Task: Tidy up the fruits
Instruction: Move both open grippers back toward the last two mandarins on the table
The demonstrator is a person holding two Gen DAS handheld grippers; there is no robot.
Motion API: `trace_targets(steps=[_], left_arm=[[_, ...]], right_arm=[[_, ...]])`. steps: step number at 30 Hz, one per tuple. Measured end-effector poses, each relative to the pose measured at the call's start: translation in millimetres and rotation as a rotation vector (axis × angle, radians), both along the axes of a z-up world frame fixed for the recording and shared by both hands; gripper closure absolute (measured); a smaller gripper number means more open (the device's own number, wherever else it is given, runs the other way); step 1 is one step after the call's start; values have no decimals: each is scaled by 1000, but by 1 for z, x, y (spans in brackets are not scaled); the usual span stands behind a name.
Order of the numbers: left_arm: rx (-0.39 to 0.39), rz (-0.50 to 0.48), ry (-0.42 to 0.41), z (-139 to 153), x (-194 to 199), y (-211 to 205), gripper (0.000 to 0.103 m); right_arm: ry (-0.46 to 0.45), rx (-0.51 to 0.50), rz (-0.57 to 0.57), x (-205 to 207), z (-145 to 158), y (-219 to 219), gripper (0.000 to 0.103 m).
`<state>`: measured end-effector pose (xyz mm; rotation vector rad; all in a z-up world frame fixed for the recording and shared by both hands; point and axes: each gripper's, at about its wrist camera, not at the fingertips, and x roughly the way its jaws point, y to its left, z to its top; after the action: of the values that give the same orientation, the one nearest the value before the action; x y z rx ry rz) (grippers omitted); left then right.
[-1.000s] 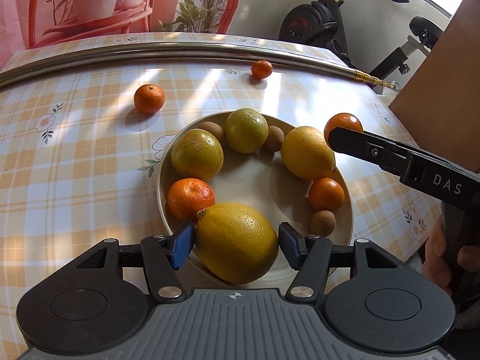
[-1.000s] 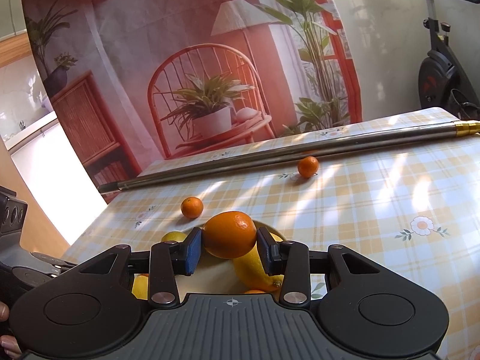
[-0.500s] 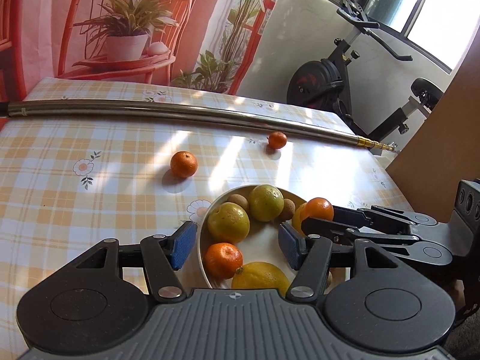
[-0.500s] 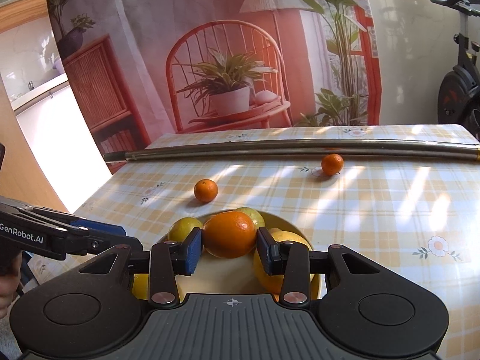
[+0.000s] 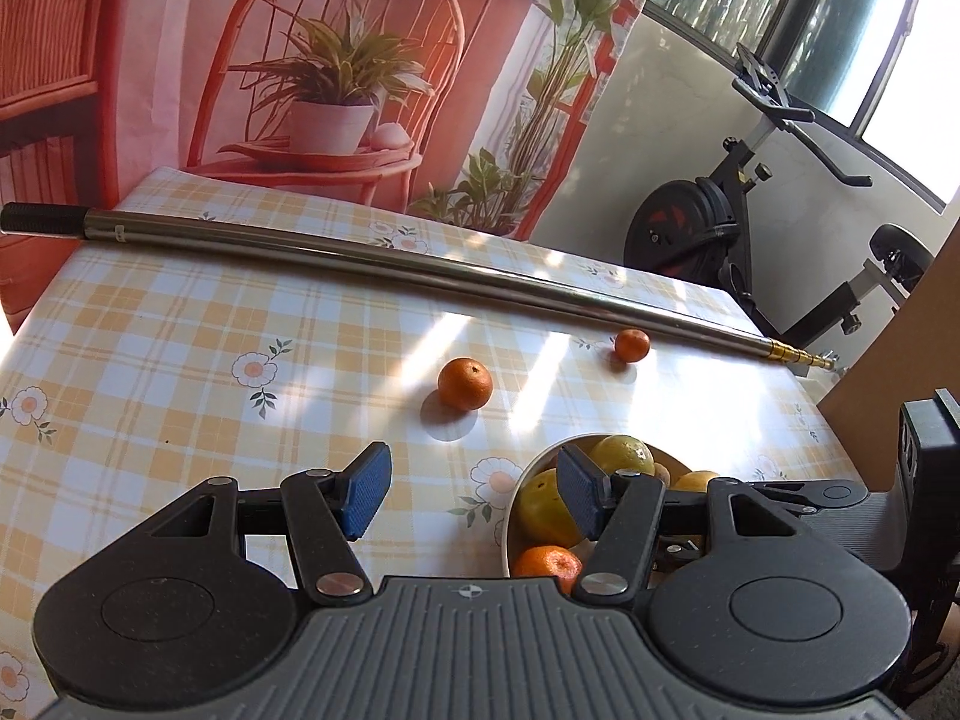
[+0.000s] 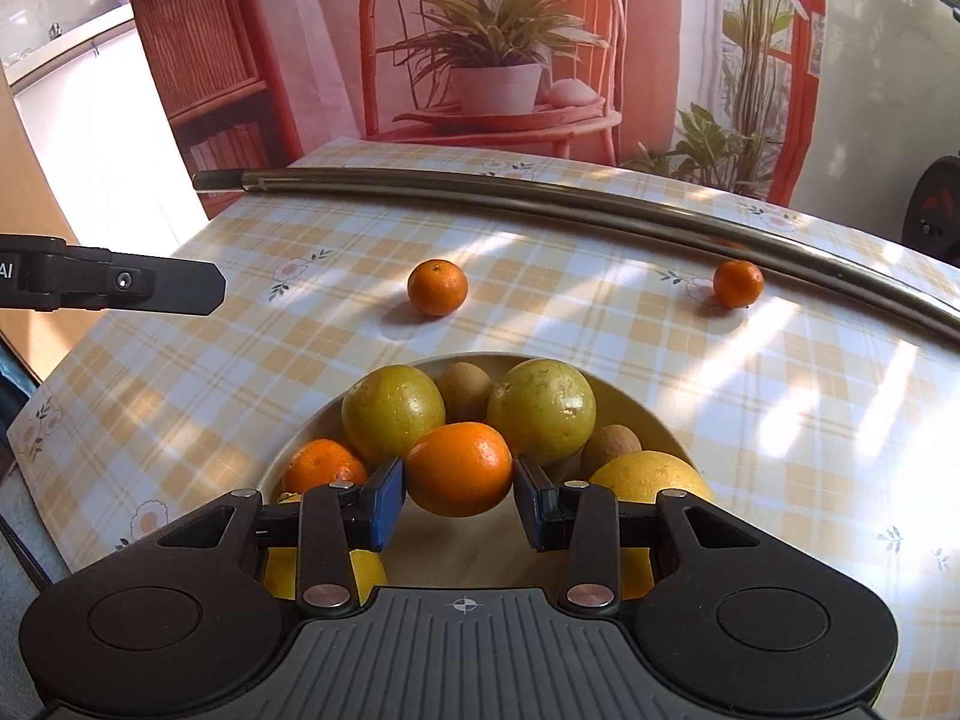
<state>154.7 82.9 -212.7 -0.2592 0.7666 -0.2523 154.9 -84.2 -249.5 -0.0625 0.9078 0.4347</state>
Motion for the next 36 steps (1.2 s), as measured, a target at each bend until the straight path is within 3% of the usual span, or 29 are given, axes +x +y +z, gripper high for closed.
trace_targets(steps=[5,14,20,24,31,36], left_arm=[[-24,-2,9,-7,3,5,40],[-41,-5,25,-15,7,8,40],[-39,1,20,-12,6,8,40],[-39,-4,38,-12,12,6,40],[43,-17,-33,15,26,4,40],[86,-5,-60,26,40,2,40]], right_arm=[[44,-27,-18,10,-9,6,67],[39,-46,-20,10,-8,8,67],[-29,17,-53,0,15,-12,66],[-72,82,-139,-4,28,-40,65],[-140,110,-226,7,42,-83,65],[-267,111,-270,10,53,-108,64]])
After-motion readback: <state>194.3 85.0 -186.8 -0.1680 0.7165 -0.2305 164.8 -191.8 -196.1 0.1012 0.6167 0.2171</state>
